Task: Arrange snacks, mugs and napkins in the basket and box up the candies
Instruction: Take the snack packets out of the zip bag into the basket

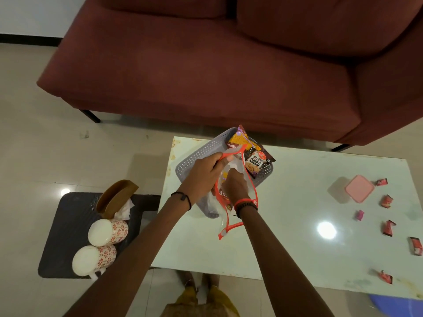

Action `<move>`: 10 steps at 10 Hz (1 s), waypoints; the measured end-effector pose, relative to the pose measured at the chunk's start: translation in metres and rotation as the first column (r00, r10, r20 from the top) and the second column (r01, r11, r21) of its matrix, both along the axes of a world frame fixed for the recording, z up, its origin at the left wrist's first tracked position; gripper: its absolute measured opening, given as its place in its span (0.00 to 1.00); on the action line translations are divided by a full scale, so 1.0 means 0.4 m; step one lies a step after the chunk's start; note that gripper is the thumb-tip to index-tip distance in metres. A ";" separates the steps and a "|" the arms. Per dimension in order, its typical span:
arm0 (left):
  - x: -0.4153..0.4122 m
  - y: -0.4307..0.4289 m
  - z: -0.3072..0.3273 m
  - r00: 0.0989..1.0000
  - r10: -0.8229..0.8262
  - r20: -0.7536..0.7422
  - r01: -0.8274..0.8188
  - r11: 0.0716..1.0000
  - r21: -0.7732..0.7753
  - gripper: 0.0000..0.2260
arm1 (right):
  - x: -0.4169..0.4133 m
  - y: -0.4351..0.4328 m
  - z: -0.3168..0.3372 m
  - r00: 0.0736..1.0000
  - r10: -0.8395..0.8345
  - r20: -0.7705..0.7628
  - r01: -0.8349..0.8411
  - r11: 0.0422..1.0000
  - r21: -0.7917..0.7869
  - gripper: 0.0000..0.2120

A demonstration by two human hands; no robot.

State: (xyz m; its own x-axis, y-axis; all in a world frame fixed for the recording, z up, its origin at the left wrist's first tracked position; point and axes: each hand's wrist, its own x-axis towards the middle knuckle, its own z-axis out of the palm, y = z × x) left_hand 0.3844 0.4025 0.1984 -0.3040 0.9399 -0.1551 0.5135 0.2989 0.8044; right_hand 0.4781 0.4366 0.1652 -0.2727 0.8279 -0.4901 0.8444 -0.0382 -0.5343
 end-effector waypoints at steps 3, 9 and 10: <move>-0.112 0.036 -0.002 0.992 0.094 -0.081 -0.107 0.979 -0.171 0.17 | 0.013 -0.024 0.148 0.990 0.041 -0.136 -0.018 0.986 0.163 0.16; -0.218 0.080 -0.025 0.972 0.212 -0.099 -0.230 0.944 -0.237 0.19 | 0.170 0.225 0.140 0.188 -0.445 -0.876 0.477 0.821 -0.315 0.08; -0.225 0.091 -0.020 0.970 0.222 -0.098 -0.239 0.944 -0.229 0.19 | 0.179 0.268 0.034 0.370 -0.509 -0.777 0.594 0.773 -0.223 0.06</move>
